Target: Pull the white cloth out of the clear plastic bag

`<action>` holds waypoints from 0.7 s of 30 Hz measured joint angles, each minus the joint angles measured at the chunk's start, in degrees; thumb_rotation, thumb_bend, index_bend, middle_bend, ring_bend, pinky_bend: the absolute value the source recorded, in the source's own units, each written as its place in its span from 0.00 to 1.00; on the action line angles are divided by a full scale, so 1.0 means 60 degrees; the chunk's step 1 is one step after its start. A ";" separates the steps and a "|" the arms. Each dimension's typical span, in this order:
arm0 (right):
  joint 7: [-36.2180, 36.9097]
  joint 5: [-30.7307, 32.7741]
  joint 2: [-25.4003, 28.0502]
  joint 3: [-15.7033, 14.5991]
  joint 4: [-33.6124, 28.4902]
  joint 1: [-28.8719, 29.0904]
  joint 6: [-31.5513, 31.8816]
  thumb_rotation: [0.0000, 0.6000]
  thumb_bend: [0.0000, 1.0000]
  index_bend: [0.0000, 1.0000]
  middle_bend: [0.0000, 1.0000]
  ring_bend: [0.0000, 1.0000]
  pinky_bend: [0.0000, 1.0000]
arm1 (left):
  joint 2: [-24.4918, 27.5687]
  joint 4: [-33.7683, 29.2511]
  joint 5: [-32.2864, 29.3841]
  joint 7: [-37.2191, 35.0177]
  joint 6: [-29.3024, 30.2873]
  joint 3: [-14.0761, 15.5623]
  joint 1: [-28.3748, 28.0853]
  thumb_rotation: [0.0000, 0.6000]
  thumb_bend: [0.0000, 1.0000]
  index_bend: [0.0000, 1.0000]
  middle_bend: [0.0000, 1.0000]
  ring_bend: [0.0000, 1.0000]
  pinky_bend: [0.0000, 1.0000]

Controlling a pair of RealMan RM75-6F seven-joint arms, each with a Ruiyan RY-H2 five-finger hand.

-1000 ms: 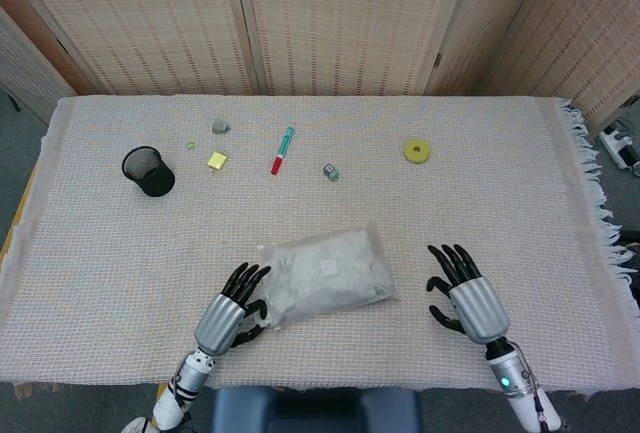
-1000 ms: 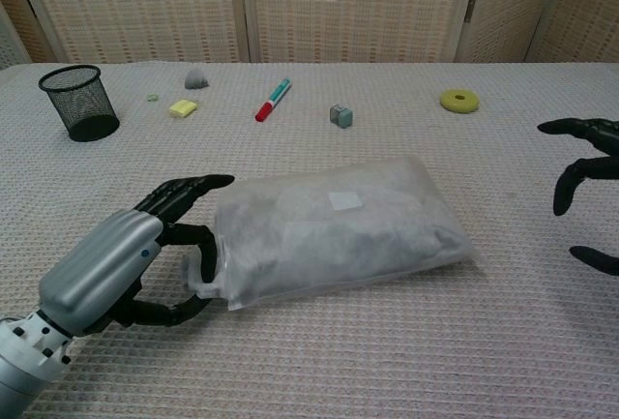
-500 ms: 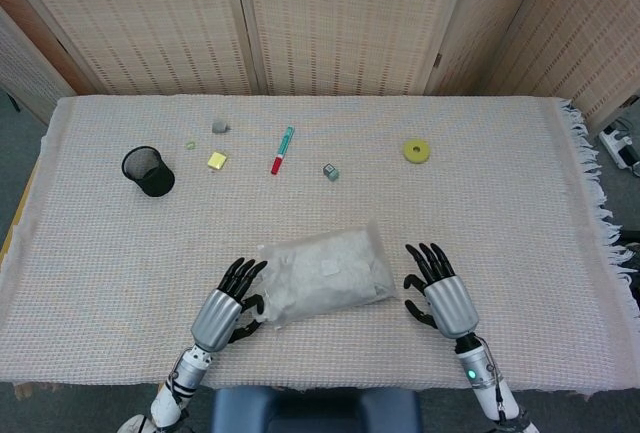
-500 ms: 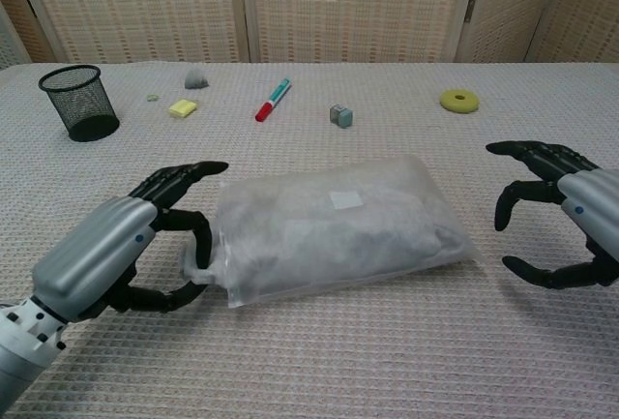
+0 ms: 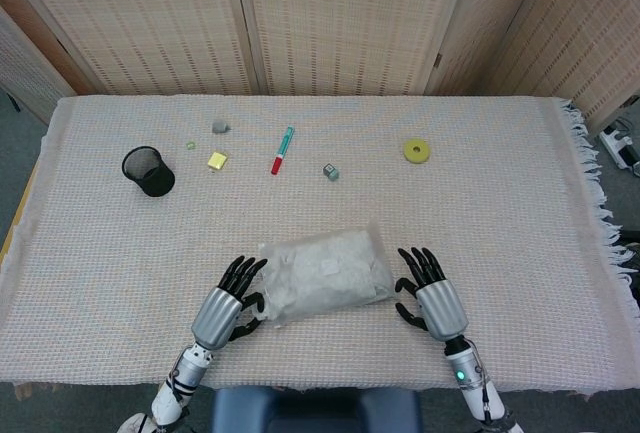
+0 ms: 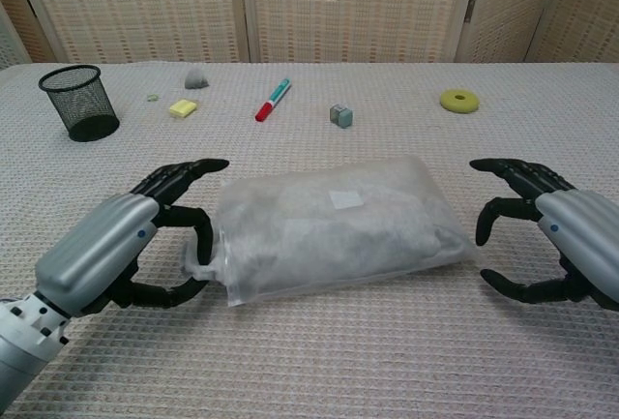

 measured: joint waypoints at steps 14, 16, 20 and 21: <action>0.0322 0.0189 -0.0741 0.0169 0.0985 0.0324 0.0256 1.00 0.31 0.59 0.10 0.00 0.00 | 0.0109 -0.0158 -0.0073 0.0067 -0.0005 -0.0026 -0.0028 1.00 0.43 0.68 0.10 0.00 0.03; 0.0267 0.0231 -0.0764 0.0198 0.1047 0.0362 0.0246 1.00 0.33 0.59 0.10 0.00 0.00 | 0.0126 -0.0176 -0.0070 0.0096 0.0002 -0.0026 -0.0036 1.00 0.43 0.69 0.10 0.00 0.03; 0.0181 0.0337 -0.0783 0.0234 0.1170 0.0424 0.0154 1.00 0.39 0.60 0.10 0.00 0.00 | 0.0159 -0.0225 -0.0075 0.0127 0.0015 -0.0028 -0.0043 1.00 0.43 0.68 0.10 0.00 0.03; 0.0171 0.0355 -0.0782 0.0236 0.1188 0.0436 0.0125 1.00 0.41 0.60 0.10 0.00 0.00 | 0.0163 -0.0230 -0.0077 0.0135 0.0013 -0.0029 -0.0046 1.00 0.43 0.69 0.10 0.00 0.03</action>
